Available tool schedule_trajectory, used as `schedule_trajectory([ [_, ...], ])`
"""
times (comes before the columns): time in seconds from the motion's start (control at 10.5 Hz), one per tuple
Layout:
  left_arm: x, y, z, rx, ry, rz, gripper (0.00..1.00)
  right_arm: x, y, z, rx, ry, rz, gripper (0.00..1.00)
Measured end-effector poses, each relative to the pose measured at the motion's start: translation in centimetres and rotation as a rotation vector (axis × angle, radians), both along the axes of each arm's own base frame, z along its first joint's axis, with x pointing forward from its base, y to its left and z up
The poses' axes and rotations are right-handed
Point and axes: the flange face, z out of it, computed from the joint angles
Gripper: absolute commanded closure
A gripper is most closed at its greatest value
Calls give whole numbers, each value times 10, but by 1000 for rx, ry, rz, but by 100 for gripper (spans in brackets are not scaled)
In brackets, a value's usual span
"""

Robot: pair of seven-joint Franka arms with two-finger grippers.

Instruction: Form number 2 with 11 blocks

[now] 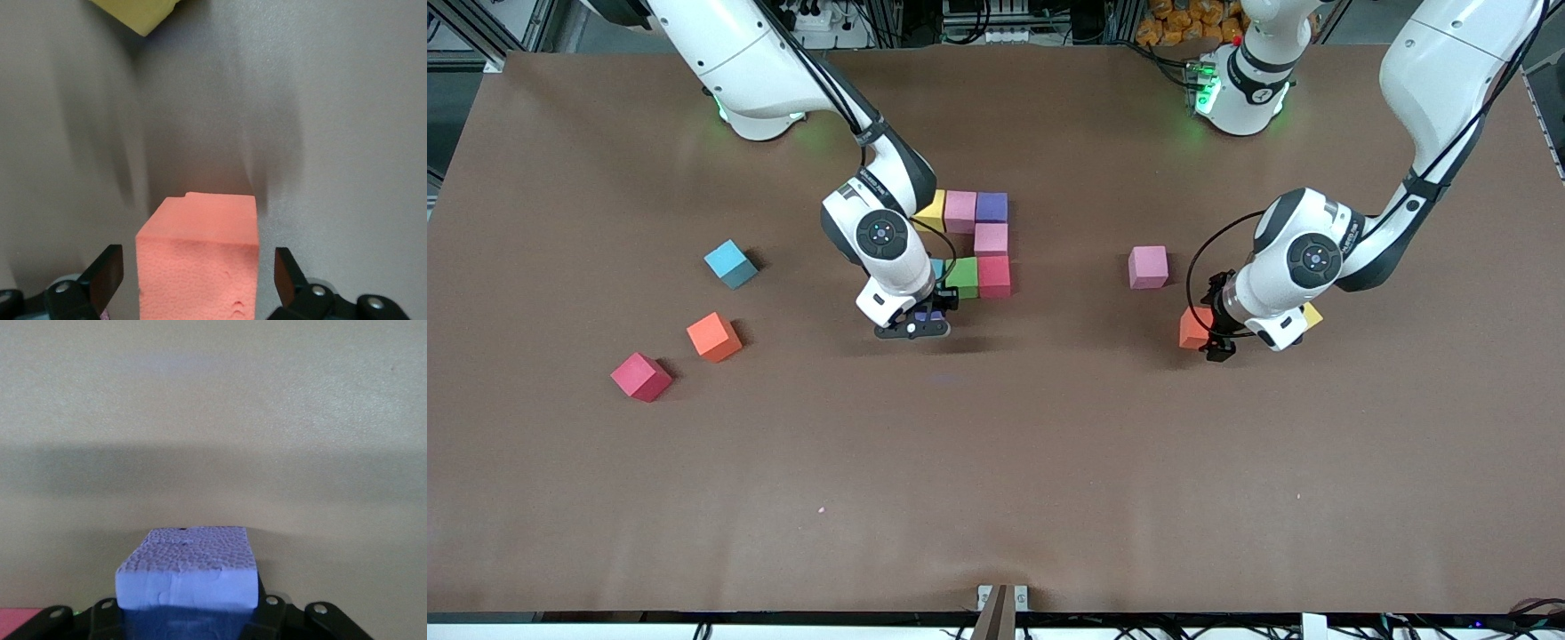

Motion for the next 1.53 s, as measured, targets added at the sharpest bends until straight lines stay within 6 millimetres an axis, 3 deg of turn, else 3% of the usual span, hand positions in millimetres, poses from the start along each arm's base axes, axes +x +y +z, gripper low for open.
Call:
schedule_trajectory([
  [0.29, -1, -1, -4, -5, 9, 0, 0, 3, 1, 3, 4, -7, -1, 0],
  [0.38, -2, -1, -6, -6, 12, 0, 24, 7, 2, 9, 10, -18, -3, 0],
  [0.48, -2, -1, -7, -8, 14, 1, 55, 13, 1, 19, 15, -32, -8, 0],
  [0.57, -1, -1, -8, -10, 15, 2, 74, 20, -5, 32, 9, -36, -9, 0],
  [0.67, 0, 1, -8, -11, 15, 5, 77, 29, -18, 49, -2, -36, 9, 0],
  [0.96, 9, 2, -2, -13, -6, 9, 77, 54, -73, 103, -37, -23, 31, 0],
  [1.05, 15, 0, 4, -14, -25, 3, 77, 58, -93, 110, -45, -16, 59, 0],
  [1.24, 28, -16, 21, -22, -71, -29, 77, 64, -148, 107, -56, 9, 130, 0],
  [1.53, 43, -62, 51, -43, -152, -160, 77, 78, -256, 94, -50, 44, 222, 0],
])
